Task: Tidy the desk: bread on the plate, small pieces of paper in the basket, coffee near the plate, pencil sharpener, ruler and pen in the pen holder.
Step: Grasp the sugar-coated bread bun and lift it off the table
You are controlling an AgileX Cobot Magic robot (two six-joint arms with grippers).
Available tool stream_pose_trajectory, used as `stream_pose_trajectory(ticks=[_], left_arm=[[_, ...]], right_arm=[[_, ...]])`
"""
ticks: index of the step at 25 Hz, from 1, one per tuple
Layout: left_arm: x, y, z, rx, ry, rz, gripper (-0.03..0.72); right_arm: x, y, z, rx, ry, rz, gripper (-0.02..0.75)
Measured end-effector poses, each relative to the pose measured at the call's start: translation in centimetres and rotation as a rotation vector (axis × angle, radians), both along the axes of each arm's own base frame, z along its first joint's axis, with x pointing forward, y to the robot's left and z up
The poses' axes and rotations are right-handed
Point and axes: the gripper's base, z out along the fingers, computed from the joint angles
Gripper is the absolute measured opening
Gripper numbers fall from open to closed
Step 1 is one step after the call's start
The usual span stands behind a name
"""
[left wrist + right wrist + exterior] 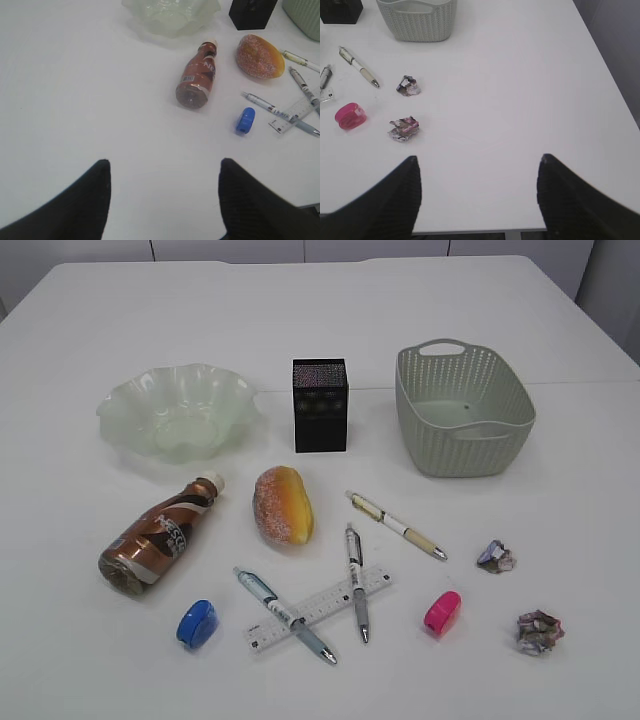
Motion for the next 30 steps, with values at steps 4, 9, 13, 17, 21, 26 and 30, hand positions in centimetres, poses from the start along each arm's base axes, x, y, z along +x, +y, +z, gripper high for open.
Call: stream_pose_trajectory(ticks=[4,9,13,17,21,26,30], left_arm=[[0.0,0.0,0.0,0.0,0.0,0.0,0.486],[0.0,-0.02,0.0,-0.002,0.0,-0.001,0.486],[0.0,-0.02,0.0,-0.002,0.0,-0.001,0.486],[0.0,-0.02,0.0,-0.002,0.0,-0.001,0.481],[0.0,-0.02,0.0,-0.002,0.0,-0.001,0.478],[0.0,-0.02,0.0,-0.002,0.0,-0.002,0.477],[0.0,-0.02,0.0,-0.002,0.0,-0.002,0.477]], right_arm=[[0.0,0.0,0.0,0.0,0.0,0.0,0.56],[0.0,0.0,0.0,0.0,0.0,0.0,0.56],[0.0,0.0,0.0,0.0,0.0,0.0,0.56],[0.0,0.0,0.0,0.0,0.0,0.0,0.56],[0.0,0.0,0.0,0.0,0.0,0.0,0.56],[0.0,0.0,0.0,0.0,0.0,0.0,0.559],[0.0,0.0,0.0,0.0,0.0,0.0,0.56]])
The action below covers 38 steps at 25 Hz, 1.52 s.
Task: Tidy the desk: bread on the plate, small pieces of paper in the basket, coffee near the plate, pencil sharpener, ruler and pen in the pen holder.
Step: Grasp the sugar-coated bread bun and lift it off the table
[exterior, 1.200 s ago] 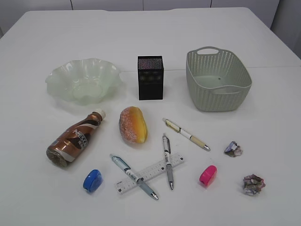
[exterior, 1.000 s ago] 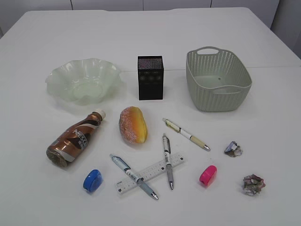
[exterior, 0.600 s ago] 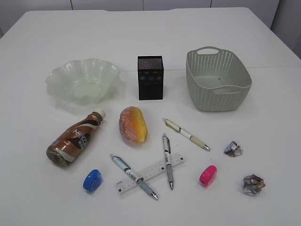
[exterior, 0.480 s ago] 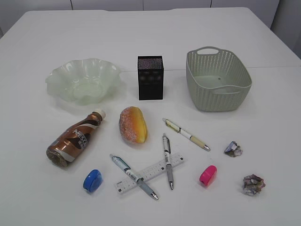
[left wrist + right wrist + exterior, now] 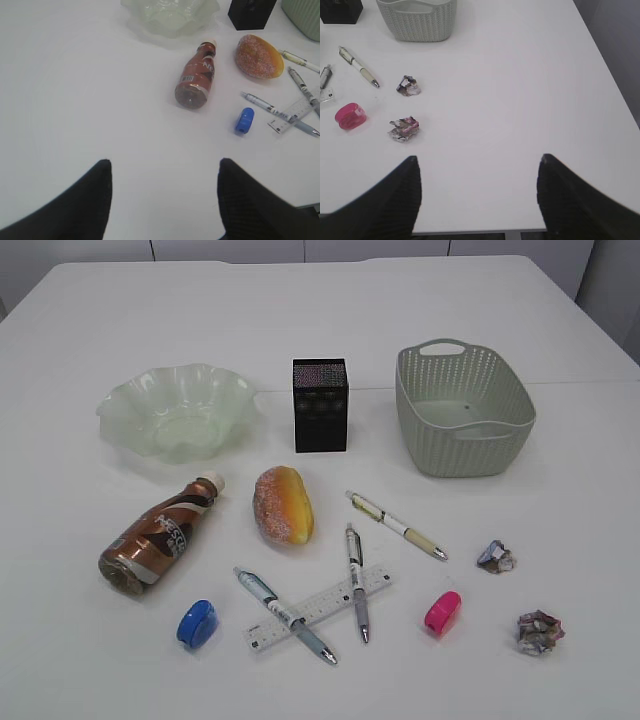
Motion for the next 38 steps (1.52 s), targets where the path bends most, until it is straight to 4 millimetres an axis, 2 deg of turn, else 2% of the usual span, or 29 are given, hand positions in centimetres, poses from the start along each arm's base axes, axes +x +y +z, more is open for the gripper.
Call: stream_pose_trajectory(ticks=[15,17,21,26,30,34,38], left_arm=[[0.2,-0.3,0.1,-0.034,-0.003,-0.02,0.438],[0.3,-0.5,0.5,-0.058,-0.017,-0.033,0.437],[1.4,-0.6,2.5,-0.062,-0.028,-0.033,0.435],[3.4,-0.4,5.6,-0.03,-0.019,-0.019,0.435],[5.2,-0.5,7.9,-0.027,0.003,-0.018,0.437],[7.4,-0.8,9.6,-0.05,0.042,-0.031,0.438],[9.7,-1.0,11.1,-0.062,0.099,-0.042,0.439]], right_arm=[[0.0,-0.4,0.1,-0.008,-0.007,-0.047,0.56],[0.0,-0.6,0.1,0.002,-0.011,-0.074,0.56],[0.2,-0.7,0.3,0.024,-0.005,-0.112,0.56],[1.9,-0.6,1.2,0.066,0.057,-0.146,0.56],[3.7,-0.4,2.8,0.078,0.096,-0.156,0.56],[6.0,-0.2,4.8,0.078,0.098,-0.149,0.56],[8.7,0.1,6.0,0.071,0.135,-0.143,0.56]])
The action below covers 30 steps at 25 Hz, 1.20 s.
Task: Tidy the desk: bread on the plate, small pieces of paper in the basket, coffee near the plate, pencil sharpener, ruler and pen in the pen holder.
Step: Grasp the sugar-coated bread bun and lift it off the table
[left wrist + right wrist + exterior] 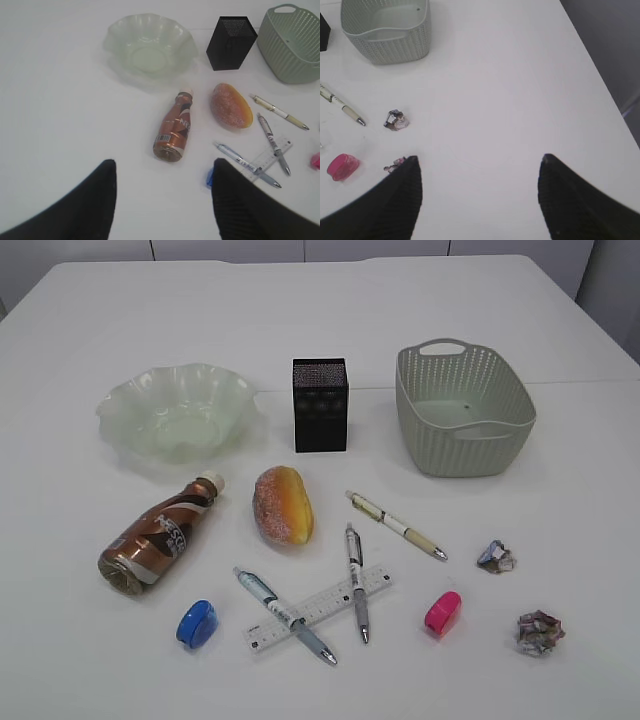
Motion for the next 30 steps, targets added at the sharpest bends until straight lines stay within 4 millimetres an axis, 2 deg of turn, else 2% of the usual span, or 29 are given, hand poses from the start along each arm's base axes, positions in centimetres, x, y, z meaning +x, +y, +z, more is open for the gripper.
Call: stream_pose_trajectory(ticks=[4,8,12,16,19,22,27,30], left_arm=[[2.2,-0.2,2.2,-0.002,0.047,-0.015,0.439],[4.2,-0.6,4.6,-0.023,0.056,-0.033,0.439],[6.6,-0.9,5.8,-0.036,0.127,-0.049,0.439],[9.8,-1.4,6.8,-0.072,0.186,-0.075,0.445],[12.3,-2.1,7.2,-0.089,0.213,-0.108,0.445],[15.0,-4.0,6.9,-0.079,0.243,-0.178,0.446],[17.6,-10.2,5.9,0.034,0.275,-0.354,0.446],[18.8,-13.5,4.7,0.083,0.31,-0.378,0.447]], right_arm=[[3.1,0.4,0.1,0.015,0.089,0.007,0.56],[6.2,1.1,-0.7,0.058,0.205,0.015,0.56],[9.0,1.6,-1.4,0.092,0.297,0.02,0.53],[11.5,1.9,-1.7,0.098,0.357,0.02,0.459],[13.1,2.1,-1.9,0.091,0.388,0.024,0.444],[14.3,2.2,-2.3,0.071,0.418,0.046,0.44],[15.7,2.2,-3.7,0.038,0.485,0.072,0.437],[16.0,2.2,-4.0,0.036,0.5,0.073,0.437]])
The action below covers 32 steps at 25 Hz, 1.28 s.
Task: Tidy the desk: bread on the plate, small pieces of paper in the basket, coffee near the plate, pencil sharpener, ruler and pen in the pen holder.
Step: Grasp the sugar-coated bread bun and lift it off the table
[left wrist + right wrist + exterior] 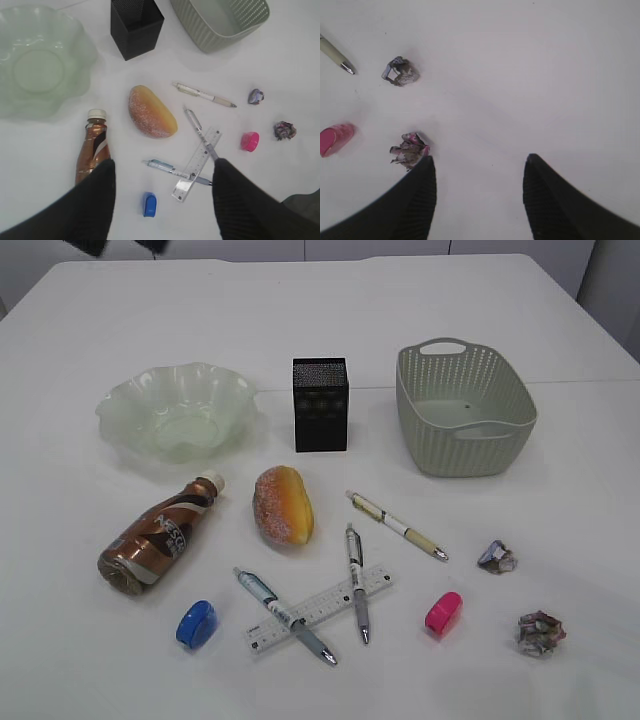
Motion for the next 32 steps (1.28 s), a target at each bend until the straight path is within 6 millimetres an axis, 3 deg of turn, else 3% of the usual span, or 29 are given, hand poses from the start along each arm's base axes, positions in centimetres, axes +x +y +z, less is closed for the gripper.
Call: stream_pose_trajectory(ticks=[5,10,14,25,32], left_arm=[[3.4,-3.5,-4.5,0.037,0.14,0.053,0.473],[6.4,-5.2,-9.6,0.091,0.262,0.097,0.524],[8.2,-6.5,-12.3,0.1,0.317,0.101,0.554],[10.2,-9.1,-19.2,0.161,0.442,0.092,0.602],[11.4,-10.0,-21.7,0.164,0.479,0.102,0.603]], right_arm=[[0.1,0.0,0.1,0.0,-0.004,0.001,0.437],[0.1,0.1,0.1,0.005,-0.003,0.002,0.437],[0.1,0.1,0.1,0.005,-0.003,0.002,0.436],[0.2,0.1,0.2,0.006,-0.007,0.005,0.436],[0.2,0.1,0.1,0.008,-0.007,0.004,0.436]])
